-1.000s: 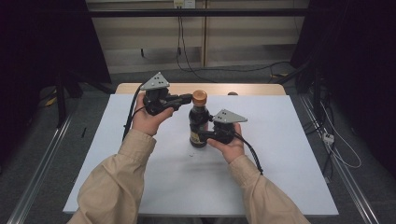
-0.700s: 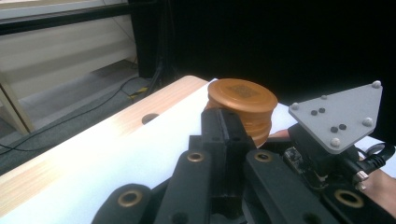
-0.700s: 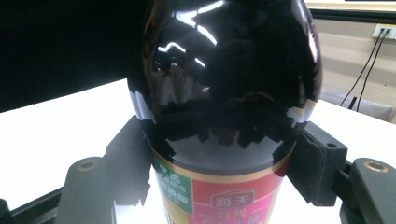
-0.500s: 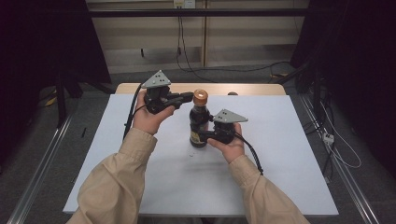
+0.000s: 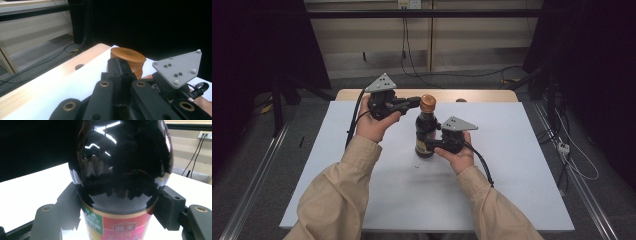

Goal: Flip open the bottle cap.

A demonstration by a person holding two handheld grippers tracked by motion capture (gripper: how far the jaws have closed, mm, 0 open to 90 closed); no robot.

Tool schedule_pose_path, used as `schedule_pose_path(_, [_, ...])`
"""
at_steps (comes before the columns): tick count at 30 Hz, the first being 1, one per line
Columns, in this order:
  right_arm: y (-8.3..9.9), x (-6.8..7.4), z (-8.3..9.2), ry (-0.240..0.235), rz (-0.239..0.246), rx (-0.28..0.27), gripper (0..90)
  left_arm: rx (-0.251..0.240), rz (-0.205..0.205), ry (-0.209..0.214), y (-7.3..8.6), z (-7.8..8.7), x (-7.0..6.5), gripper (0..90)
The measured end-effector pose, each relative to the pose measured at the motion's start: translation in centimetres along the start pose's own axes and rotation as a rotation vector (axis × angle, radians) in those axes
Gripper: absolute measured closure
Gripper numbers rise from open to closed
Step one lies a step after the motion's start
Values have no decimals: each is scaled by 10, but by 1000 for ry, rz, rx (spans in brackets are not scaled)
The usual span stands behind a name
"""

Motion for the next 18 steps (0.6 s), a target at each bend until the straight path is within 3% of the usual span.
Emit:
schedule_pose_path(4, [0, 0, 0, 1, 3, 1, 308, 0, -1, -2, -1, 1, 0, 900])
schedule_pose_path(6, [0, 1, 0, 1, 7, 1, 308, -28, 16, -4, -4, 4, 1, 900])
schedule_pose_path(8, [1, 2, -1, 2, 14, 4, 308, 2, -21, -35, -5, 5, 3, 900])
schedule_pose_path(12, [1, 2, -1, 4, 16, 2, 308, 10, -22, -31, -3, 4, 3, 900])
schedule_pose_path(18, [1, 3, -1, 5, 24, 3, 308, 20, 21, 0, 7, 5, 3, 900])
Point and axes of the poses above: each handheld gripper's, and its own axes: z roughly backward along the jaws, y roughly out of its underside, x roughly to its left, the point moved 9 cm from there along -z, roughly forward along the jaws, and after that the axes turned 15 degrees about -z, right-handed, at the moved point
